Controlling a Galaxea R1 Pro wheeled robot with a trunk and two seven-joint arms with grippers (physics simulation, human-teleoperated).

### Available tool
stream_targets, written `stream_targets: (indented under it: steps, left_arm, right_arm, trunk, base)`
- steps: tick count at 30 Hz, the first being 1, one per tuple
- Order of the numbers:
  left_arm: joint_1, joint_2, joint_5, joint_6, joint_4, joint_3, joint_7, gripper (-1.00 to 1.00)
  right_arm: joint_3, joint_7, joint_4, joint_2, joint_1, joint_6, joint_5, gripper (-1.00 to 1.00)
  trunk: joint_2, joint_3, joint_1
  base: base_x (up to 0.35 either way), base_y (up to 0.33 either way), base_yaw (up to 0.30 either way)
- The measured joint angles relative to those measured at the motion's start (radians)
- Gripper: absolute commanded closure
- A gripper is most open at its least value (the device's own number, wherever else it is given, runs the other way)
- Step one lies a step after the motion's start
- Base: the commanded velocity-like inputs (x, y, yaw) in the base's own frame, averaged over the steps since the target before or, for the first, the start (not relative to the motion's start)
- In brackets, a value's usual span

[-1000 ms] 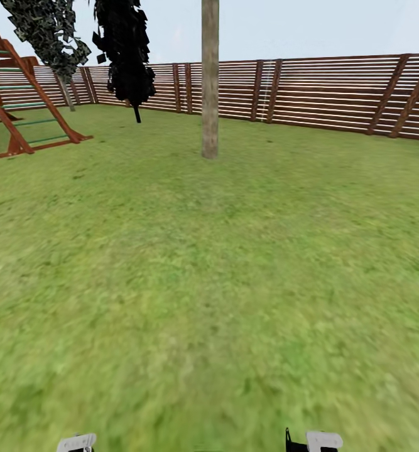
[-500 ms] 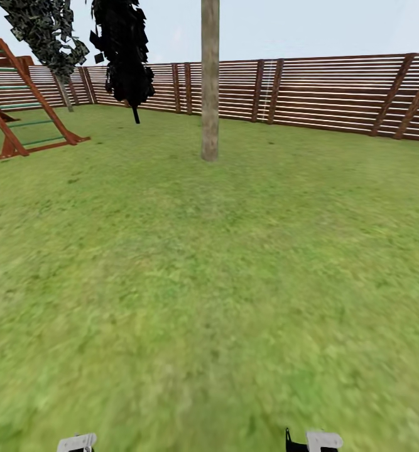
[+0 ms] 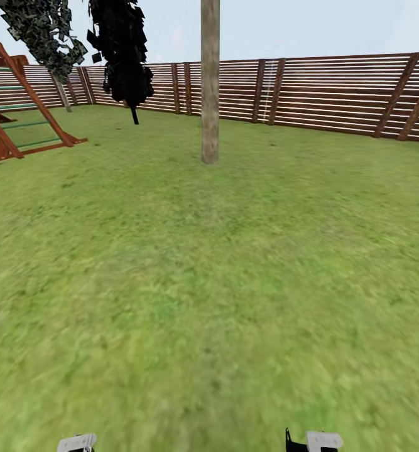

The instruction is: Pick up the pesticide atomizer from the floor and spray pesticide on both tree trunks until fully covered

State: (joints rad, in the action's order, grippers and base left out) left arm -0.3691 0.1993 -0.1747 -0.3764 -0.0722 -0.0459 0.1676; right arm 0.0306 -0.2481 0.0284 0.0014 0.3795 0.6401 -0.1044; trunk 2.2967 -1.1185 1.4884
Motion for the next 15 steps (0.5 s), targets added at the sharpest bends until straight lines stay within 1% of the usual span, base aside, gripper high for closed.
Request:
stream_targets:
  steps: [15]
  left_arm:
    - [0.000,0.000,0.000,0.000,-0.001,0.000,0.000,1.00]
  right_arm:
    - [0.000,0.003,0.000,0.001,0.000,0.000,0.000,-1.00]
  trunk:
    - [0.000,0.000,0.000]
  base:
    - [0.339,0.000,0.000]
